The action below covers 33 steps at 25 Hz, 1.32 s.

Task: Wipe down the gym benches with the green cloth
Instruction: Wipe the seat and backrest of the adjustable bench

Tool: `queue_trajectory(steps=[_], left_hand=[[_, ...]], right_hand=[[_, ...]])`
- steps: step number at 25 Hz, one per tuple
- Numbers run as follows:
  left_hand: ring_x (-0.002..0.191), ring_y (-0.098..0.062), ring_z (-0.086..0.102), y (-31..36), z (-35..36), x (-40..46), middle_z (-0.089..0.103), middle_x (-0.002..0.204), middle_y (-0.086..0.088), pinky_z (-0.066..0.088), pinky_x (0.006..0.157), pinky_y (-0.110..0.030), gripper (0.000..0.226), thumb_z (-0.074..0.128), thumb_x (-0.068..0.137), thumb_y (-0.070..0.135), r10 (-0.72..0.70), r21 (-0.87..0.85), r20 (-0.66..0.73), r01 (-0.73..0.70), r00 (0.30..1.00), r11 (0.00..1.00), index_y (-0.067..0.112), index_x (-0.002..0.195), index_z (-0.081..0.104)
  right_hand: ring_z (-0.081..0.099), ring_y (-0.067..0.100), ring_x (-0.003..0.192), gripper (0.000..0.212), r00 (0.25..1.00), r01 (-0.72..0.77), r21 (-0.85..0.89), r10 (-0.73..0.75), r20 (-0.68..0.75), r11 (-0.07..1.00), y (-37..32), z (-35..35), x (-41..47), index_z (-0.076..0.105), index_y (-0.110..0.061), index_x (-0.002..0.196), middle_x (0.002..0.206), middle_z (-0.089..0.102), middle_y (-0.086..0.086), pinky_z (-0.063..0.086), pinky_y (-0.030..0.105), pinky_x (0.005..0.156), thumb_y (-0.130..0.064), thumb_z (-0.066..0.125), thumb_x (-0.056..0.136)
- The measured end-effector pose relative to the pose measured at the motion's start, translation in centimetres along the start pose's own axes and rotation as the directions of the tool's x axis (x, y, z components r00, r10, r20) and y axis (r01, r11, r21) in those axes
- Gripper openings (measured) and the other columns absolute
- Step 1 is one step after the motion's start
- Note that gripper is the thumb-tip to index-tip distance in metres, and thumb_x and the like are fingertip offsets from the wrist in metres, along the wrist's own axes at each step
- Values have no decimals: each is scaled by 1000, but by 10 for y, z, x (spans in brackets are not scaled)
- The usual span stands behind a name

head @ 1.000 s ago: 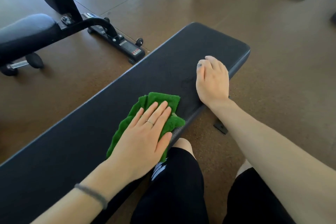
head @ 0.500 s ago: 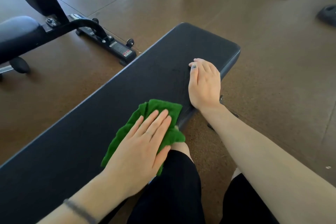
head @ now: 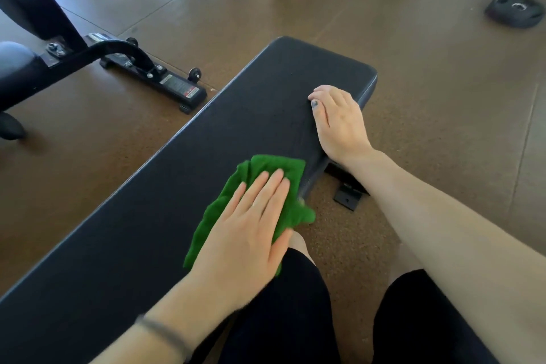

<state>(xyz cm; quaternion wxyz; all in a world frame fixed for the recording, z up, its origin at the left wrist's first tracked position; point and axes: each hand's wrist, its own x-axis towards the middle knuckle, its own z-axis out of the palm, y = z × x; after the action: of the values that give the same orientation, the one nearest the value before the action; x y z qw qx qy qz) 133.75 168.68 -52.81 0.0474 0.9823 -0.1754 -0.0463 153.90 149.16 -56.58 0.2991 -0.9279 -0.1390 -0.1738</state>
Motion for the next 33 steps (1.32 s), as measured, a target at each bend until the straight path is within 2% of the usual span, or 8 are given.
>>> queue_trajectory(steps=[3, 9, 15, 20, 23, 27, 30, 33], left_hand=[[158, -10, 2, -11, -2, -11, 6, 172, 8, 3, 126, -34, 70, 27, 103, 53, 25, 11, 3, -25, 1000, 1000, 23, 164, 12], [158, -14, 4, 5, -6, 129, 12, 172, 3, -4, 125, -32, 66, 33, 107, 45, -32, -75, -32, 30, 999, 997, 19, 164, 15], [158, -13, 6, 10, -4, 23, 8, 172, 4, 5, 126, -35, 71, 38, 104, 46, 57, 25, -11, -57, 998, 998, 19, 164, 13], [158, -12, 6, 17, 0, 110, 14, 171, 5, 5, 129, -36, 68, 42, 105, 42, -32, -82, -62, 27, 998, 996, 19, 164, 18], [158, -12, 5, 30, -3, 175, 12, 172, 4, -1, 128, -34, 65, 39, 107, 43, -145, -121, -59, 137, 988, 983, 19, 164, 16], [158, -11, 6, 47, 1, 122, 13, 171, 6, 8, 129, -37, 68, 42, 104, 43, -119, -67, -92, 113, 989, 991, 19, 164, 18], [157, -6, 3, 52, 1, 92, 11, 171, 12, 8, 129, -34, 69, 39, 103, 50, -135, -49, -66, 132, 989, 990, 25, 164, 16], [158, -12, 13, 48, 0, 143, 21, 170, 6, 15, 129, -41, 67, 42, 103, 47, -191, -77, -96, 184, 977, 980, 22, 162, 25]], right_hand=[[53, 23, 122, 36, 999, -4, -39, 3, -41, 999, -3, 8, -4, 69, -13, 119, 130, 64, 3, 34, 31, 106, -24, 37, 107], [58, 22, 121, 39, 1000, -7, 50, 6, 15, 999, 6, -2, 6, 70, -10, 118, 128, 67, 5, 39, 32, 106, -22, 35, 108], [52, 24, 135, 47, 997, 6, 1, -6, 78, 1000, 29, -28, 3, 70, -7, 124, 140, 63, 11, 33, 34, 116, -28, 31, 109], [30, 29, 150, 50, 982, -72, -124, 92, 163, 990, 60, -22, 20, 51, -11, 147, 161, 39, 12, 20, 40, 125, -33, 28, 109], [46, 31, 139, 56, 991, 1, -151, 19, 132, 989, 67, -22, 26, 61, -12, 136, 147, 56, 11, 32, 47, 119, -38, 22, 105], [54, 32, 123, 63, 991, 6, -98, 7, 134, 995, 77, -41, 61, 70, -16, 116, 127, 66, 5, 34, 47, 114, -47, 18, 99], [38, 34, 142, 52, 942, -126, -91, 148, 300, 988, 89, -34, 84, 50, -26, 146, 151, 47, 10, 26, 49, 120, -48, 25, 106], [47, 40, 126, 48, 904, -299, 111, 244, 351, 948, 94, -23, 91, 43, -27, 152, 141, 49, 17, 35, 46, 107, -43, 28, 109]])
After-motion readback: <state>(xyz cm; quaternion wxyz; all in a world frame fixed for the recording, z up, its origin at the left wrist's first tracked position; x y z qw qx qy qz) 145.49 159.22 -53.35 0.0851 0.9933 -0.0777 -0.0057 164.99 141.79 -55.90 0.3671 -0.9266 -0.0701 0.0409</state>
